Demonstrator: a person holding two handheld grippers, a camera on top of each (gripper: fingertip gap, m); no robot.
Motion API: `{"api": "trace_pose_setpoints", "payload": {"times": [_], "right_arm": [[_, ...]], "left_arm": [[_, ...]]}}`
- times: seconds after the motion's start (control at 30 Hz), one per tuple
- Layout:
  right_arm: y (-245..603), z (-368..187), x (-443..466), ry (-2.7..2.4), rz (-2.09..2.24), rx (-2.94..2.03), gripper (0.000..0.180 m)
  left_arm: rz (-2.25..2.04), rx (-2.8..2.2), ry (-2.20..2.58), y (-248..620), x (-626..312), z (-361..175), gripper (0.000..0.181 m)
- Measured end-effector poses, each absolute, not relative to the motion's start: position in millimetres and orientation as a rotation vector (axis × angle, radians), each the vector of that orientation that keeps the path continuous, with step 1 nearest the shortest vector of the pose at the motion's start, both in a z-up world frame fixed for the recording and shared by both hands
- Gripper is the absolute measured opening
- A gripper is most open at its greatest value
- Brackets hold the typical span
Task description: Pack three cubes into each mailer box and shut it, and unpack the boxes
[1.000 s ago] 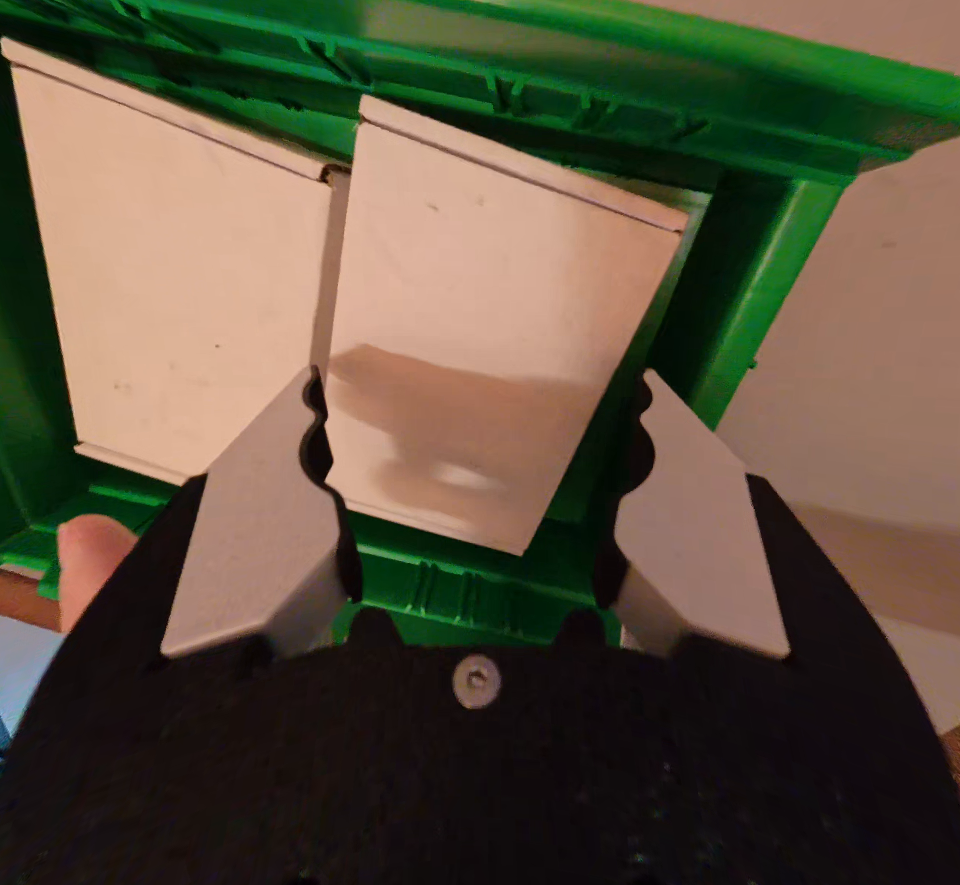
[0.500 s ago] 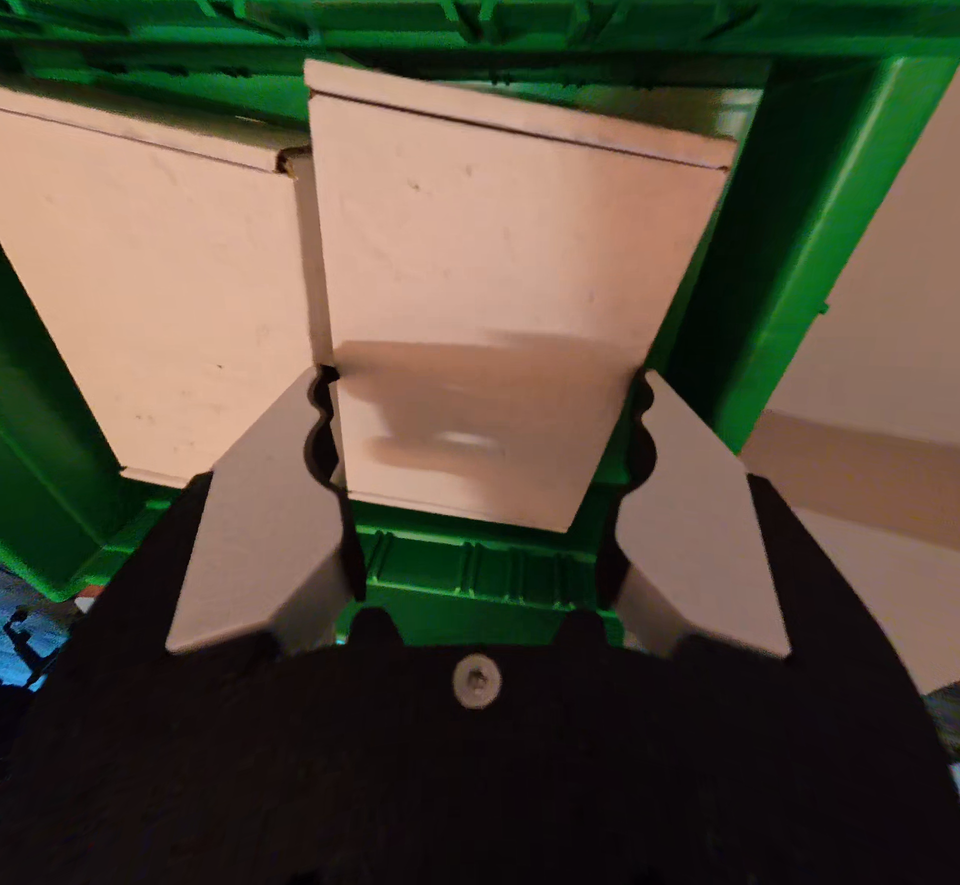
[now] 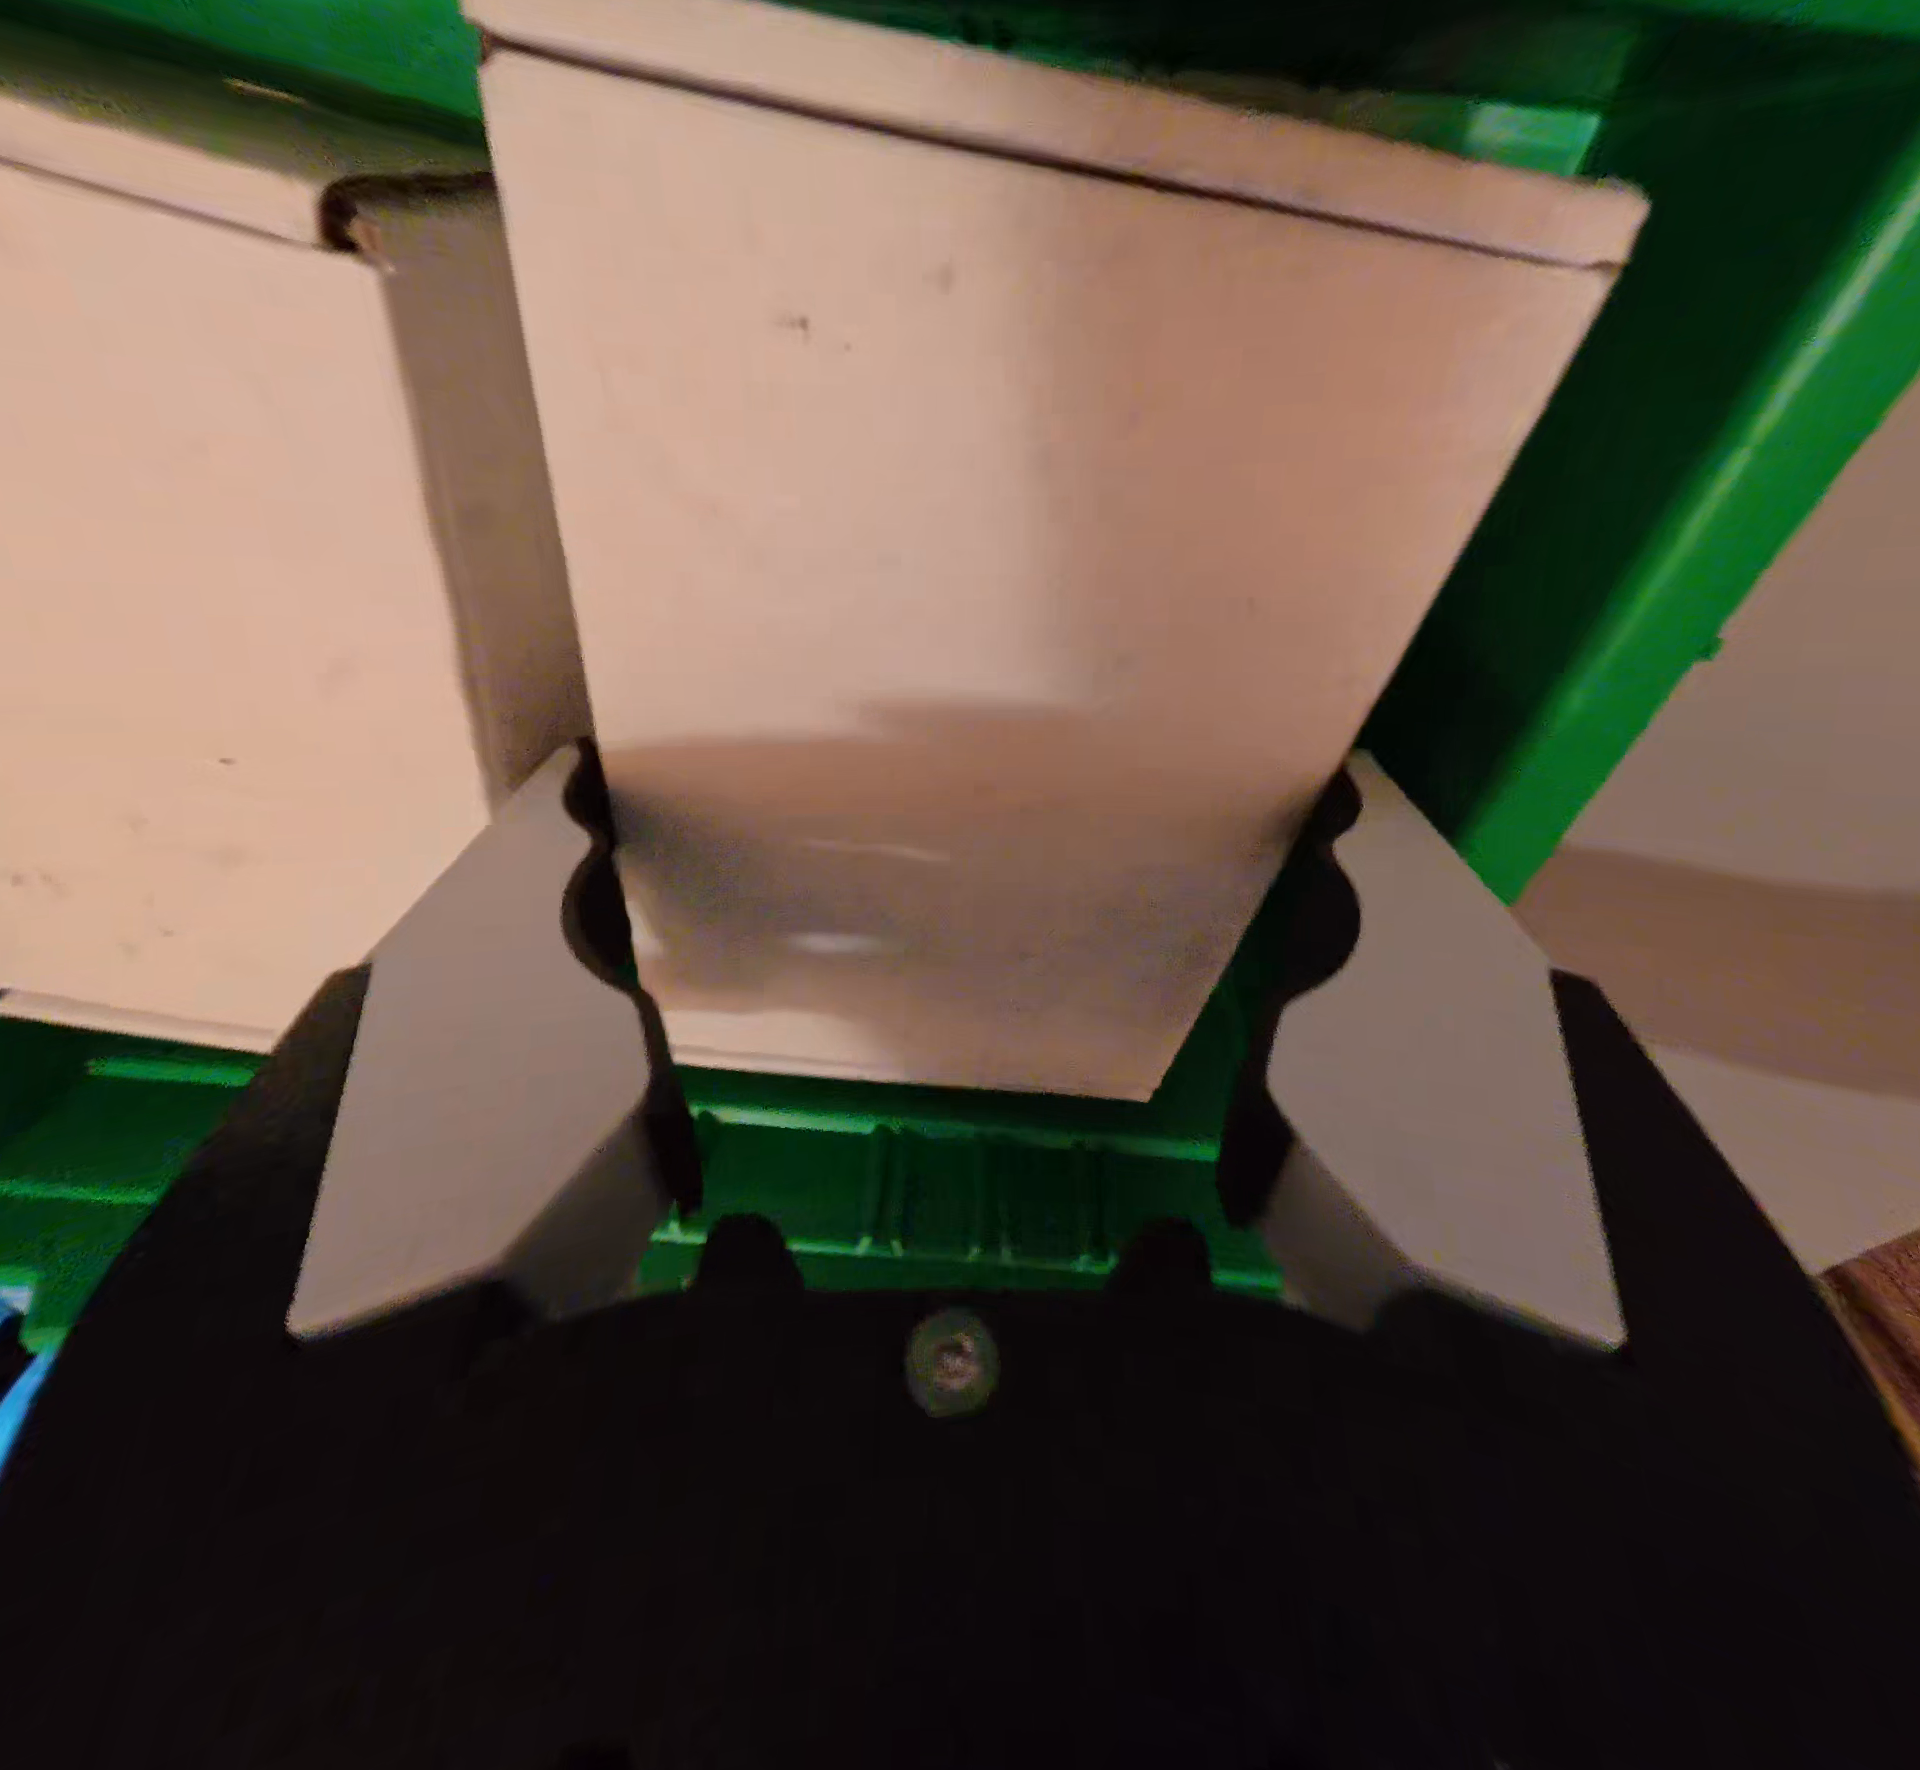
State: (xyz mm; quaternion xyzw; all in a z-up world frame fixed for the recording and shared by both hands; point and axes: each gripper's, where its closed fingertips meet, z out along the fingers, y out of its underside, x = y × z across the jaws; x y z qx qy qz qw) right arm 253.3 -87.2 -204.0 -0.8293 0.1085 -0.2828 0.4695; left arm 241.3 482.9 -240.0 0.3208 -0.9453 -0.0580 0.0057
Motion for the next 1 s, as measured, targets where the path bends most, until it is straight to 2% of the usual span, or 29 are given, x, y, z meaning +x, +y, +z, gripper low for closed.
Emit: {"api": "trace_pose_setpoints", "payload": {"times": [0.1, 0.33, 0.5, 0.63, 0.77, 0.87, 1.0], "right_arm": [[-82, -199, 255, 0.28, -0.69, -2.006, 0.114], [-62, -191, 254, 0.234, -0.679, -1.992, 0.112], [-50, -180, 245, 0.133, -0.746, -1.988, 0.11], [-40, -168, 239, 0.095, -0.781, -1.93, 0.106], [-20, -149, 229, -0.034, -0.868, -1.869, 0.105], [0, -140, 218, -0.179, -0.921, -1.835, 0.106], [29, -129, 193, -0.372, -0.936, -1.743, 0.107]], "left_arm": [[-0.176, 1.045, -2.967, 484, 241, -252, 0.135], [-0.139, 1.06, -3.004, 487, 243, -240, 0.133], [0.125, 1.183, -3.01, 464, 254, -169, 0.132], [0.151, 1.188, -3.013, 438, 241, -107, 0.132], [0.399, 1.11, -2.937, 366, 216, -64, 0.132], [0.47, 0.92, -2.911, 300, 194, -66, 0.132], [0.393, 0.677, -2.913, 220, 172, -117, 0.132]]}}
